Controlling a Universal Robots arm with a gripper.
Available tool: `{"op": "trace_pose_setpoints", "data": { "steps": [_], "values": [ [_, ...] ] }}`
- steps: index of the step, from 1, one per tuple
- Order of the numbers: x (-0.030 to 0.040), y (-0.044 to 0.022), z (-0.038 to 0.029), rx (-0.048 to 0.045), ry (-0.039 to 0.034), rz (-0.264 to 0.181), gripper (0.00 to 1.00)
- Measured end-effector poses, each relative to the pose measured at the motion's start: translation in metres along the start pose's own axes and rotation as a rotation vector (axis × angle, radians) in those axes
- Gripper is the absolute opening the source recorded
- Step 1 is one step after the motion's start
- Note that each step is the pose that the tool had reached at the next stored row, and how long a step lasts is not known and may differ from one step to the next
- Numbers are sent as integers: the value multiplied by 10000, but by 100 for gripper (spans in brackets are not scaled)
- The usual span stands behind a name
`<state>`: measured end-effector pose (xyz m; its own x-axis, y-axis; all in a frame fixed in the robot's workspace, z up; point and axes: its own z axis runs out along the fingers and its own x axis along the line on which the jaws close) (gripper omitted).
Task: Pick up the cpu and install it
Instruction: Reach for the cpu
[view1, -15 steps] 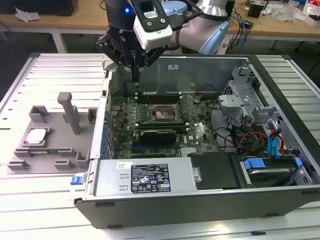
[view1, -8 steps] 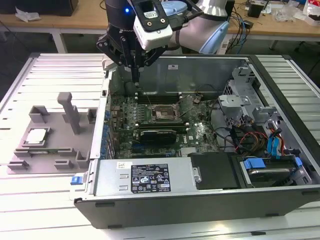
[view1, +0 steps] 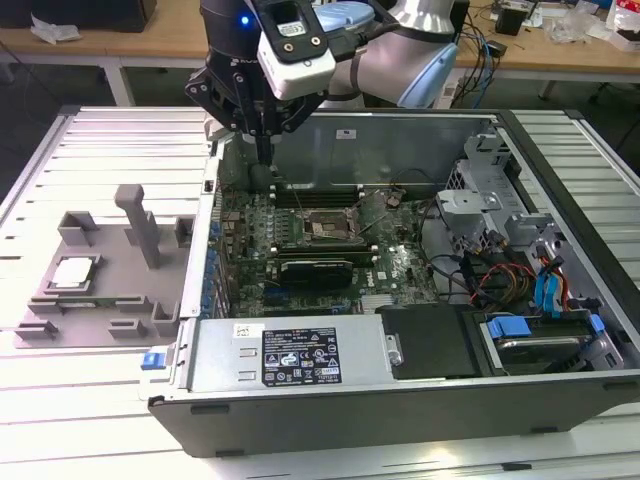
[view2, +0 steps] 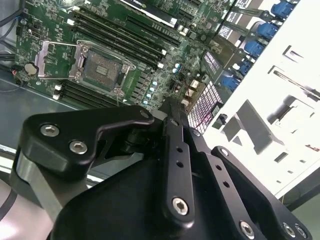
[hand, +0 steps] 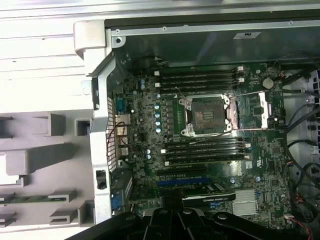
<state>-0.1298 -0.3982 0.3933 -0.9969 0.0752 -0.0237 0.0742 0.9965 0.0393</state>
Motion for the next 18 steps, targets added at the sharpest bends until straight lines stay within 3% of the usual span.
{"op": "trace_pose_setpoints", "data": {
  "steps": [18],
  "values": [
    [159,-3,-4,0,-1,0,11]
  ]
}}
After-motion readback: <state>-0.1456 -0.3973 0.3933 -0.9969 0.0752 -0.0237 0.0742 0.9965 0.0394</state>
